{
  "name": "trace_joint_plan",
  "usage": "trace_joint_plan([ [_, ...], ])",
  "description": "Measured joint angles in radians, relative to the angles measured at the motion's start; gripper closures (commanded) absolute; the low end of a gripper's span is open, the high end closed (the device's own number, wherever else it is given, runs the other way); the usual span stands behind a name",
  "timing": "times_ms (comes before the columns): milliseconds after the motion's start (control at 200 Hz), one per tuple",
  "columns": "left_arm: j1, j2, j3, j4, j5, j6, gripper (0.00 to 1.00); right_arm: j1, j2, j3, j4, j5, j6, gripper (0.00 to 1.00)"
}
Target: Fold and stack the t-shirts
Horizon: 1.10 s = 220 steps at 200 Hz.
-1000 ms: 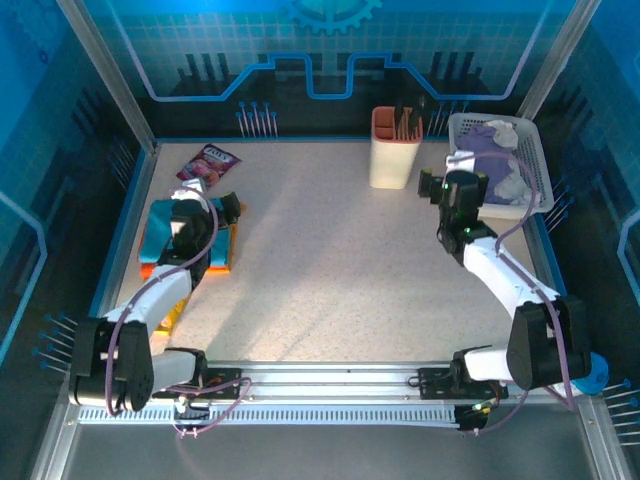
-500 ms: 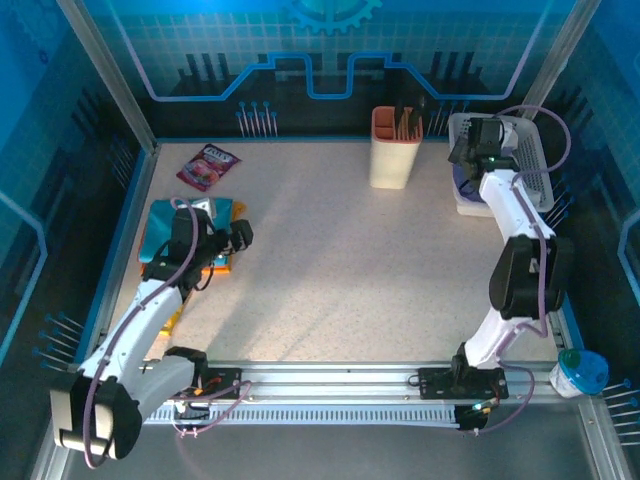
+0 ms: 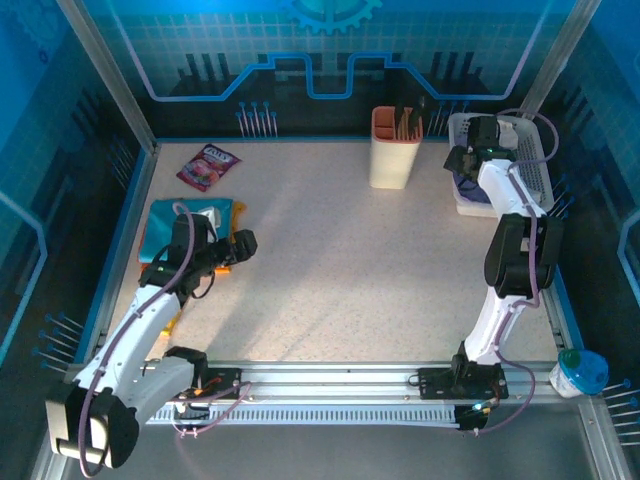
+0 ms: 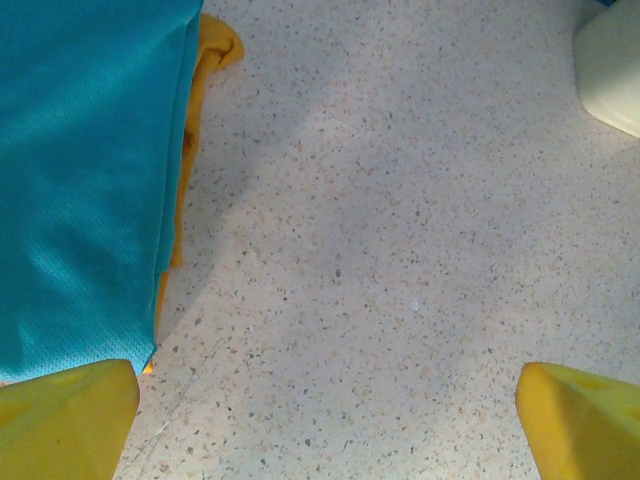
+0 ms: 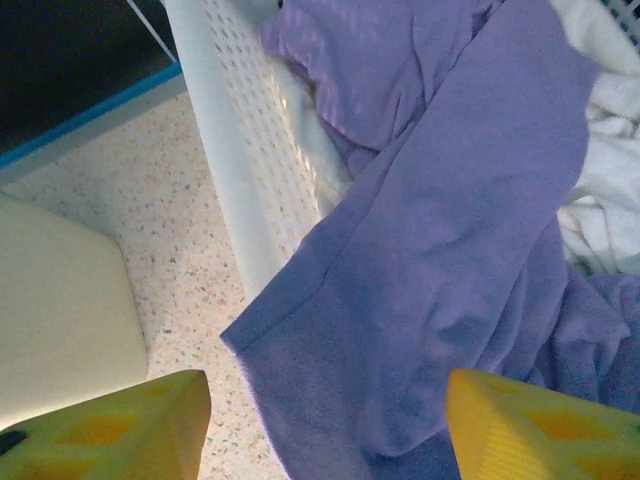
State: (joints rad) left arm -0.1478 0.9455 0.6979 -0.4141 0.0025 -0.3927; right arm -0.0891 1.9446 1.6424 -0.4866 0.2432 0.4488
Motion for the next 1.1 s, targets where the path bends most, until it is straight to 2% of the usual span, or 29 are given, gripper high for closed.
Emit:
trace_joint_plan([
  [120, -0.002, 0.004, 0.000, 0.000, 0.004, -0.002, 0.02, 0.004, 0.029, 0.000, 0.000, -0.014, -0.005, 0.43],
  [135, -0.002, 0.004, 0.000, 0.000, 0.004, -0.002, 0.02, 0.004, 0.032, 0.000, 0.000, -0.016, -0.006, 0.48],
  [170, -0.002, 0.004, 0.000, 0.000, 0.004, -0.002, 0.02, 0.005, 0.037, 0.000, 0.000, -0.017, -0.014, 0.53],
  [280, -0.006, 0.004, 0.000, 0.000, 0.006, -0.002, 0.02, 0.006, 0.042, 0.000, 0.000, -0.016, -0.014, 0.62],
  [315, -0.006, 0.004, 0.000, 0.000, 0.007, -0.002, 0.02, 0.006, 0.042, 0.000, 0.000, -0.015, -0.014, 0.69],
  [440, -0.007, 0.004, 0.000, 0.000, 0.007, -0.002, 0.02, 0.006, 0.042, -0.005, 0.005, -0.001, -0.020, 0.81],
  [540, -0.010, 0.004, 0.000, 0.000, 0.007, -0.002, 0.02, 0.006, 0.036, -0.018, 0.009, 0.022, -0.021, 1.00],
  [735, -0.015, 0.004, 0.000, 0.000, 0.011, -0.002, 0.02, 0.012, -0.034, -0.083, 0.032, 0.068, -0.004, 1.00],
  [971, -0.020, 0.004, 0.000, 0.000, 0.022, -0.021, 0.02, 0.024, -0.240, -0.177, 0.118, 0.132, 0.003, 1.00],
  [1101, -0.023, 0.004, 0.000, 0.000, 0.030, -0.028, 0.02, 0.070, -0.409, -0.282, 0.159, 0.192, -0.005, 1.00],
])
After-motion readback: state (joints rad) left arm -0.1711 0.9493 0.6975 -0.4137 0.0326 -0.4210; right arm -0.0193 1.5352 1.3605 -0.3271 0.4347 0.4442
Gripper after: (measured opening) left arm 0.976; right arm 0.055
